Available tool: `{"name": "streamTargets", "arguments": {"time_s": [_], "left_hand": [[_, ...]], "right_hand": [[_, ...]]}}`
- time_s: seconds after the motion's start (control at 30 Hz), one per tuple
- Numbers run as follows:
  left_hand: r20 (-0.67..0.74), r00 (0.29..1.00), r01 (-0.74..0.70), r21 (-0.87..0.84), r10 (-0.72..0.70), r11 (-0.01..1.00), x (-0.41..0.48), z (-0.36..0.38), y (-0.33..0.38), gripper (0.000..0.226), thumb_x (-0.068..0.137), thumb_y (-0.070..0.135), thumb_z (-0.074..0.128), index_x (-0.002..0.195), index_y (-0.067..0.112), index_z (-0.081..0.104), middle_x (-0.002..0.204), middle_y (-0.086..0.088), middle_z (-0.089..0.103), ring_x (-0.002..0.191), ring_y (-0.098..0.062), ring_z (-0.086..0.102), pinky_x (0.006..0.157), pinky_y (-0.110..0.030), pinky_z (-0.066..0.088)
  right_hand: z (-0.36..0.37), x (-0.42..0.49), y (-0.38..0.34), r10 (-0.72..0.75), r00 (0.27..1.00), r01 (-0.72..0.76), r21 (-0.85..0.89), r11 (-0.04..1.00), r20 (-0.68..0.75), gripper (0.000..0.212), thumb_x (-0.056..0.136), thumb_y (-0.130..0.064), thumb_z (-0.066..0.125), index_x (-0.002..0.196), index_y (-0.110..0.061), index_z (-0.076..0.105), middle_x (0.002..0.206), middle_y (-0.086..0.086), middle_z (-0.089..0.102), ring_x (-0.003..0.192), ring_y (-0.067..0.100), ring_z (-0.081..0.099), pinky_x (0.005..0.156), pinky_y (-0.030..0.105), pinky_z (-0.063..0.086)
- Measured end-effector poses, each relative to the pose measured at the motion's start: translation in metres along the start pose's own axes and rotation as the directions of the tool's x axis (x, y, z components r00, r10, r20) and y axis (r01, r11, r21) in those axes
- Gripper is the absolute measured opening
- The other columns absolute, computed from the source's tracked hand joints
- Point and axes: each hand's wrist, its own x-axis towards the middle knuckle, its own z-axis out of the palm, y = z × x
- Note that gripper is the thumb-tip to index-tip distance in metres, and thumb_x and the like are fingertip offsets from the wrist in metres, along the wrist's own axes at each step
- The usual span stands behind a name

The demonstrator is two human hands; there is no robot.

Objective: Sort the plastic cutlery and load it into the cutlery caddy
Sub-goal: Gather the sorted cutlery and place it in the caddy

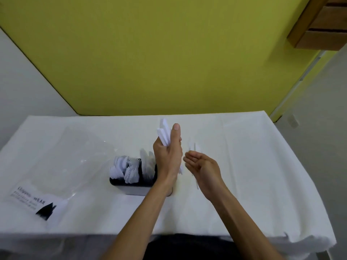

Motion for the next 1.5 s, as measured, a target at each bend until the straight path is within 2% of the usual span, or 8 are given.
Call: {"name": "streamTargets", "arguments": {"time_s": [0.2,0.43,0.63,0.73,0.9,1.13,1.33,1.5], "left_hand": [[-0.036,0.975,-0.211,0.17,0.22,0.963,0.007,-0.054,0.005,0.067,0.082,0.066,0.061,0.068,0.001,0.056,0.049,0.003,0.047,0.049,-0.017,0.045,0.051,-0.036,0.038],[0.057,0.952,-0.303,0.304,0.301,0.903,-0.005,-0.062,0.005,0.073,0.082,0.063,0.062,0.067,-0.007,0.048,0.059,-0.024,0.048,0.052,-0.023,0.043,0.052,-0.045,0.04],[-0.008,0.934,-0.336,0.313,0.356,0.888,0.0,-0.069,0.008,0.062,0.084,0.056,0.065,0.065,0.0,0.051,0.056,-0.013,0.047,0.052,-0.018,0.042,0.051,-0.039,0.039],[0.024,0.9,-0.411,0.38,0.435,0.829,-0.003,-0.065,0.004,0.039,0.092,0.038,0.069,0.063,0.026,0.045,0.053,-0.002,0.042,0.051,-0.012,0.035,0.049,-0.034,0.037],[0.022,0.847,-0.493,0.407,0.531,0.769,-0.008,-0.062,-0.008,0.013,0.095,0.026,0.066,0.096,0.014,0.061,0.074,0.017,0.063,0.066,-0.005,0.062,0.059,-0.014,0.046],[-0.024,0.828,-0.522,0.332,0.561,0.785,-0.007,-0.058,-0.007,0.029,0.094,0.016,0.067,0.118,0.017,0.051,0.085,0.011,0.064,0.075,-0.018,0.068,0.075,-0.024,0.052],[-0.019,0.786,-0.552,0.428,0.618,0.715,-0.003,-0.061,-0.007,0.023,0.093,0.016,0.071,0.087,0.007,0.05,0.078,0.0,0.063,0.072,-0.022,0.066,0.066,-0.041,0.052],[0.055,0.745,-0.567,0.577,0.665,0.587,-0.003,-0.071,0.0,0.029,0.088,0.021,0.075,0.074,0.007,0.054,0.078,0.0,0.062,0.073,-0.012,0.059,0.069,-0.023,0.047]], "right_hand": [[0.023,-0.012,0.029,-0.191,0.965,0.259,-0.575,0.776,0.178,0.045,0.096,0.0,0.04,0.125,-0.024,0.063,0.124,-0.013,0.066,0.117,-0.001,0.059,0.105,0.025,0.045],[0.026,-0.011,0.047,-0.293,0.882,0.47,-0.716,0.517,0.369,0.04,0.099,-0.013,0.047,0.137,-0.025,0.056,0.132,-0.015,0.062,0.122,0.001,0.056,0.106,0.023,0.045],[0.027,-0.013,0.045,-0.301,0.888,0.458,-0.728,0.51,0.347,0.04,0.1,-0.011,0.049,0.139,-0.019,0.055,0.135,-0.01,0.06,0.122,0.005,0.055,0.092,-0.003,0.036],[0.027,-0.011,0.047,-0.301,0.881,0.473,-0.723,0.505,0.366,0.04,0.1,-0.011,0.048,0.138,-0.021,0.056,0.135,-0.011,0.061,0.123,0.004,0.055,0.095,0.001,0.038],[0.025,-0.009,0.047,-0.307,0.872,0.489,-0.697,0.525,0.381,0.04,0.099,-0.011,0.048,0.136,-0.023,0.057,0.131,-0.013,0.063,0.122,0.001,0.056,0.102,0.015,0.046],[0.022,-0.005,0.048,-0.294,0.871,0.491,-0.703,0.514,0.393,0.039,0.099,-0.015,0.051,0.137,-0.023,0.057,0.133,-0.013,0.062,0.122,0.001,0.056,0.098,0.008,0.044],[0.02,-0.003,0.046,-0.284,0.87,0.492,-0.702,0.514,0.402,0.039,0.099,-0.015,0.052,0.136,-0.023,0.058,0.132,-0.013,0.063,0.12,0.001,0.057,0.09,0.0,0.041],[0.019,-0.003,0.043,-0.277,0.872,0.488,-0.694,0.529,0.403,0.037,0.098,-0.015,0.054,0.135,-0.021,0.059,0.13,-0.014,0.063,0.118,-0.001,0.058,0.088,-0.001,0.04]]}}
